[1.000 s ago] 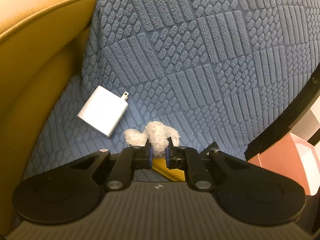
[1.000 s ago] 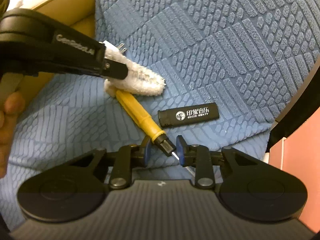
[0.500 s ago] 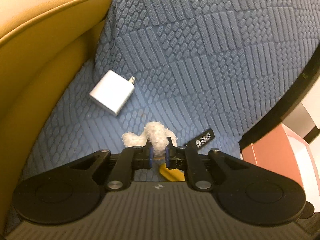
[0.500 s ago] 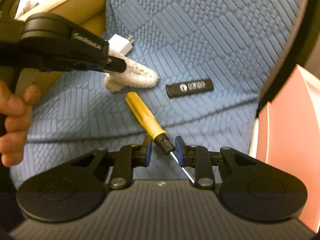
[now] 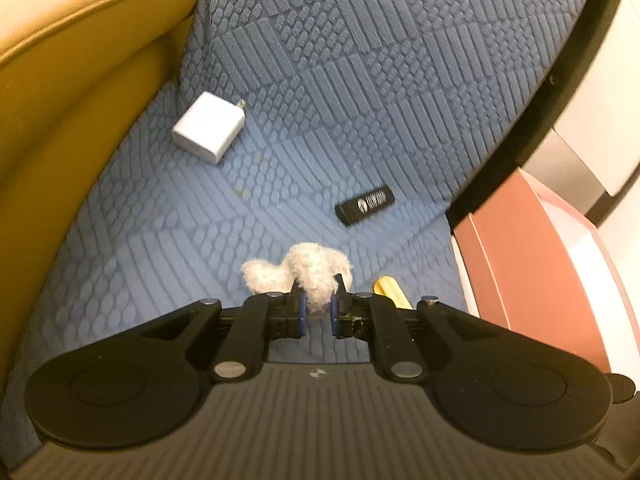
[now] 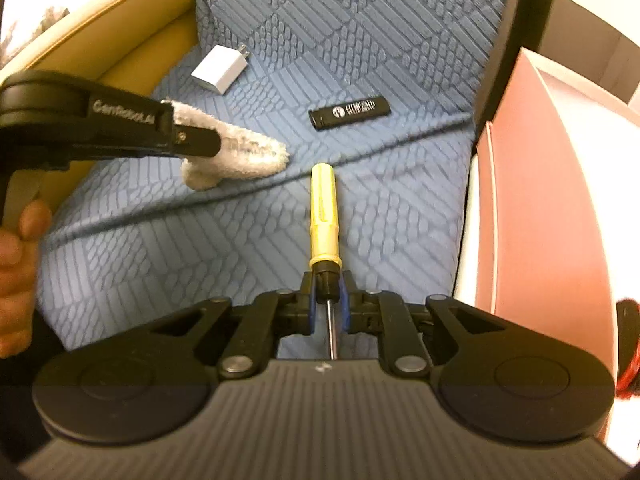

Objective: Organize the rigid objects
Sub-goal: 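Lift the fluffy toy with the left tool while the right tool grasps and lifts the screwdriver, then carry the fluffy toy with the left tool while the right tool carries the screwdriver into the pink box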

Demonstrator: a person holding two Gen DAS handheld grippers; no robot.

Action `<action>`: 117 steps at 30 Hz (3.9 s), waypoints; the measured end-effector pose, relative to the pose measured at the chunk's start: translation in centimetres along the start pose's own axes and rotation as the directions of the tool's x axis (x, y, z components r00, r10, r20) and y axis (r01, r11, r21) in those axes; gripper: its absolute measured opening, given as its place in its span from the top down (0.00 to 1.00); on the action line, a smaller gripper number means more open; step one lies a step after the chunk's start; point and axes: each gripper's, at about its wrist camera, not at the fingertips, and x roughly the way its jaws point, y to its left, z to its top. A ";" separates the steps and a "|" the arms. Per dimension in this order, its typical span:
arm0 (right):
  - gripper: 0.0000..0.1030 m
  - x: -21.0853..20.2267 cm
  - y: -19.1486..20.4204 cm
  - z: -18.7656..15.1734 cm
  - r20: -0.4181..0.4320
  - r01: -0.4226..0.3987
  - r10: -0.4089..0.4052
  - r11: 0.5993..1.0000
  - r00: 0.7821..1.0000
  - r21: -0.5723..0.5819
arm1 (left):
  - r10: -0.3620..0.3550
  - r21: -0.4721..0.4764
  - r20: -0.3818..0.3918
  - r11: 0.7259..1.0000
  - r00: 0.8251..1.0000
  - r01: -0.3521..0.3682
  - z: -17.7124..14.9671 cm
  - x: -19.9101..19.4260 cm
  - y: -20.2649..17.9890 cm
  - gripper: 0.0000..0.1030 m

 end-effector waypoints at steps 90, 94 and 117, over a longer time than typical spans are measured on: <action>0.81 -12.4 -1.0 0.4 0.124 0.111 -0.127 0.986 0.984 0.124 | -0.098 -0.050 0.011 0.994 0.995 0.099 -0.6 -10.7 -7.7 0.49; 0.81 -14.1 -1.5 1.1 0.150 0.122 -0.140 0.985 0.979 0.126 | -0.115 -0.043 0.020 0.992 0.993 0.116 0.1 -11.5 -9.5 0.49; 0.84 -24.5 -12.9 4.2 0.322 0.134 -0.188 0.974 0.928 0.183 | -0.183 0.099 0.094 0.980 0.979 0.173 4.9 -13.8 -26.8 0.49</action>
